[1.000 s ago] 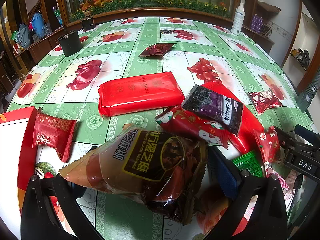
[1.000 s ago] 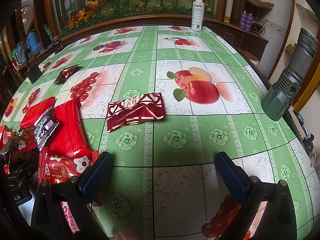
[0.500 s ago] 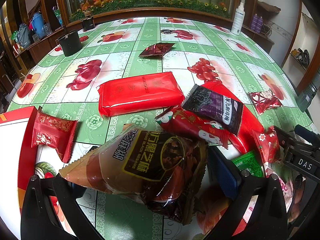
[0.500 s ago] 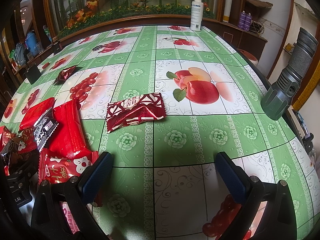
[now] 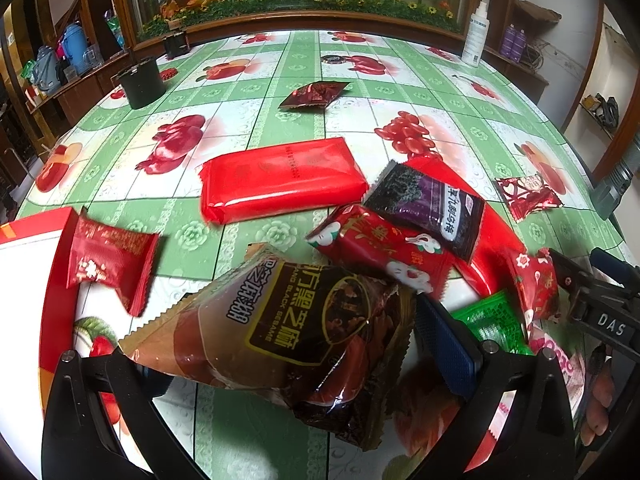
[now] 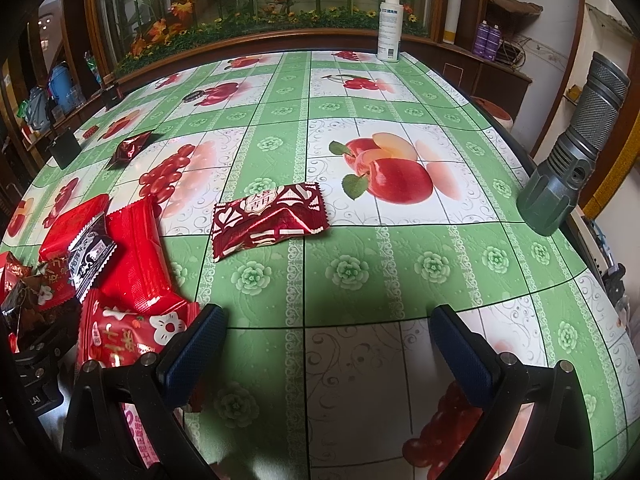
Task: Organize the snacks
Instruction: 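Grasp the pink-and-white wrapped candy with the right tool while the left tool approaches the pink Lotso candy, then grasp the pink Lotso candy with the left tool and lift it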
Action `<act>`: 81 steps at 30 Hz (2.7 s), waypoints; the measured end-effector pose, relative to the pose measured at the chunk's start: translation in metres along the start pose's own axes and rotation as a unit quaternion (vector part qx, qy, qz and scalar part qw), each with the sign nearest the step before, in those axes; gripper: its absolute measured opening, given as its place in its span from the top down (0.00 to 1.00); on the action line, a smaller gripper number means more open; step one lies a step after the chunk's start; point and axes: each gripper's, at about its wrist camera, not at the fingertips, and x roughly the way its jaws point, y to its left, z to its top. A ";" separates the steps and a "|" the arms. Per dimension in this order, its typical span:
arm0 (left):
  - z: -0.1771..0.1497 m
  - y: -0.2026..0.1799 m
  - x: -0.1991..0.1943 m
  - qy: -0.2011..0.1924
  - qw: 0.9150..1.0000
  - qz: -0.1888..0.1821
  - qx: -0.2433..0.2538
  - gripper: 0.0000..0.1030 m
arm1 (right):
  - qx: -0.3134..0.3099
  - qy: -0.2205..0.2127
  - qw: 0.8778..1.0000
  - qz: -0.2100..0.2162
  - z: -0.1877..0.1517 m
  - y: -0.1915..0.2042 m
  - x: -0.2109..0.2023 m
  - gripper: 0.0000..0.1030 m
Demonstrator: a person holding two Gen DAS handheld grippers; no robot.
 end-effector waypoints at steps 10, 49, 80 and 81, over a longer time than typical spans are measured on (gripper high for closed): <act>-0.020 0.015 -0.045 -0.021 0.999 0.016 0.026 0.00 | 0.018 -0.074 0.996 0.053 -0.024 -0.028 -0.056 0.00; -0.065 -0.010 -0.111 -0.099 0.986 0.053 0.124 0.00 | -0.124 0.011 0.987 0.101 -0.084 0.011 -0.072 0.41; -0.064 -0.034 -0.097 -0.078 0.985 0.054 0.143 0.00 | -0.125 0.005 0.986 0.110 -0.083 0.006 -0.071 0.38; -0.064 -0.036 -0.095 -0.074 0.986 0.048 0.145 0.00 | -0.123 0.005 0.987 0.104 -0.082 0.002 -0.070 0.38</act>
